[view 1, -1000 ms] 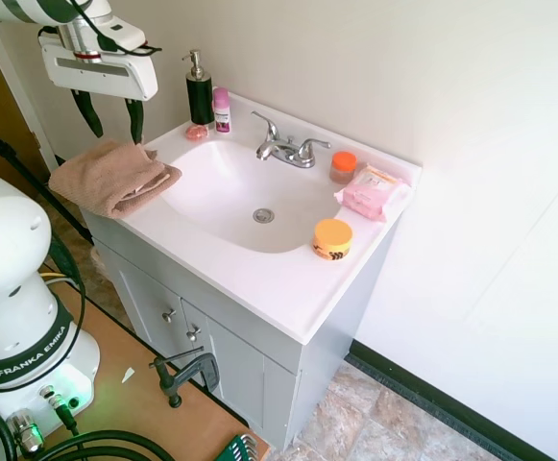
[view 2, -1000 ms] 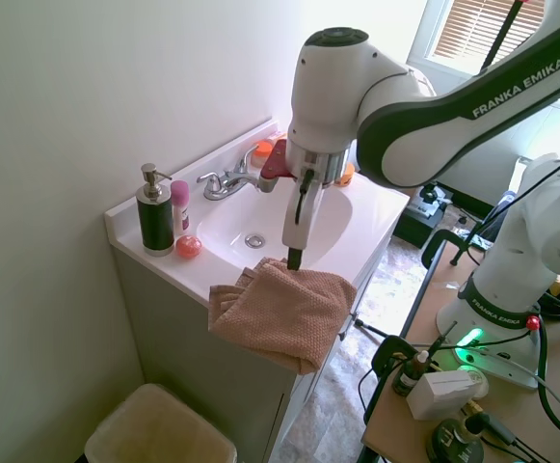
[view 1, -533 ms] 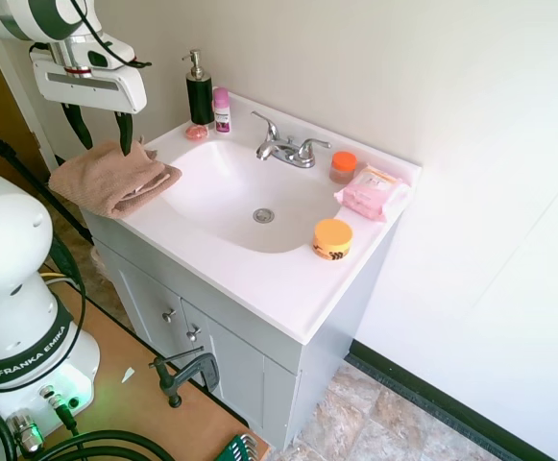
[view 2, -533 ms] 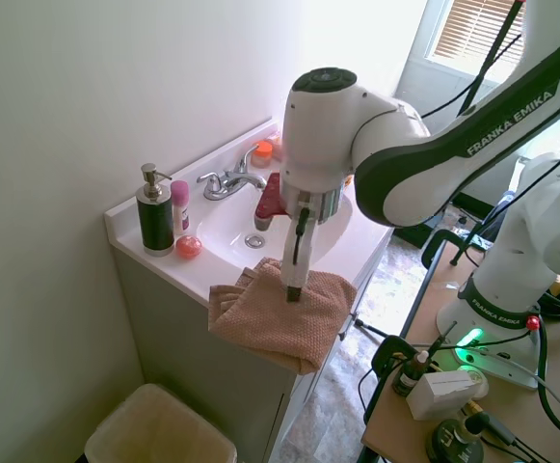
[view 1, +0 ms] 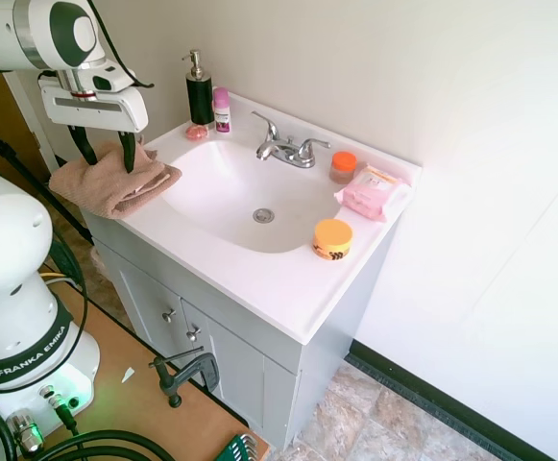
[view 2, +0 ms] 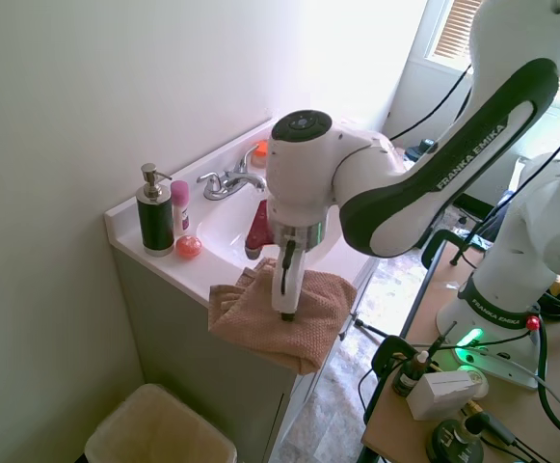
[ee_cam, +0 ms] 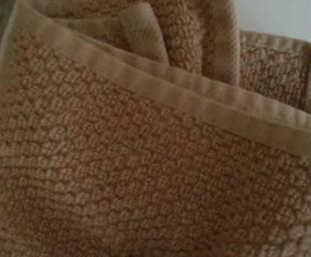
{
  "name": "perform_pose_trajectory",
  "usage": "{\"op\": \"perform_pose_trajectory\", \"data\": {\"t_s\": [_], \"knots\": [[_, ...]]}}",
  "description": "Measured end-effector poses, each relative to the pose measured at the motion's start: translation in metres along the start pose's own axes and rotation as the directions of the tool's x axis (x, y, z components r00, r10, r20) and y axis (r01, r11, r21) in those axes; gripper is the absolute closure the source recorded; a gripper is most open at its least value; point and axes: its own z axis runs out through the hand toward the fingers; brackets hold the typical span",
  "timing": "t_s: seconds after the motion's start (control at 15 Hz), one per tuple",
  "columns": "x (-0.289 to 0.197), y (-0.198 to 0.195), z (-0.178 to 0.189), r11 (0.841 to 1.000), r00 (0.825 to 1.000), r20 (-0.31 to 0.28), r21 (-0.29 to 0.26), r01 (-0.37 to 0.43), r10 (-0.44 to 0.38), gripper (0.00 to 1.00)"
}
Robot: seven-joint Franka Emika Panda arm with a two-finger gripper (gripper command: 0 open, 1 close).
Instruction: Wipe the sink
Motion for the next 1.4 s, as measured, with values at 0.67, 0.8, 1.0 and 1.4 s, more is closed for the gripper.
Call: {"op": "perform_pose_trajectory", "data": {"t_s": [0.67, 0.8, 1.0, 1.4], "knots": [[0.0057, -0.0041, 0.007, 1.0, 1.0, 0.015, -0.01, -0.002, 0.002, 1.0], [0.0039, -0.0061, 0.0076, 1.0, 1.0, 0.015, -0.008, 0.004, -0.004, 1.0], [0.0034, -0.0065, 0.008, 1.0, 1.0, 0.016, -0.009, 0.005, -0.005, 1.0], [0.0096, -0.0029, 0.0092, 1.0, 1.0, 0.02, -0.01, -0.011, 0.011, 1.0]]}}
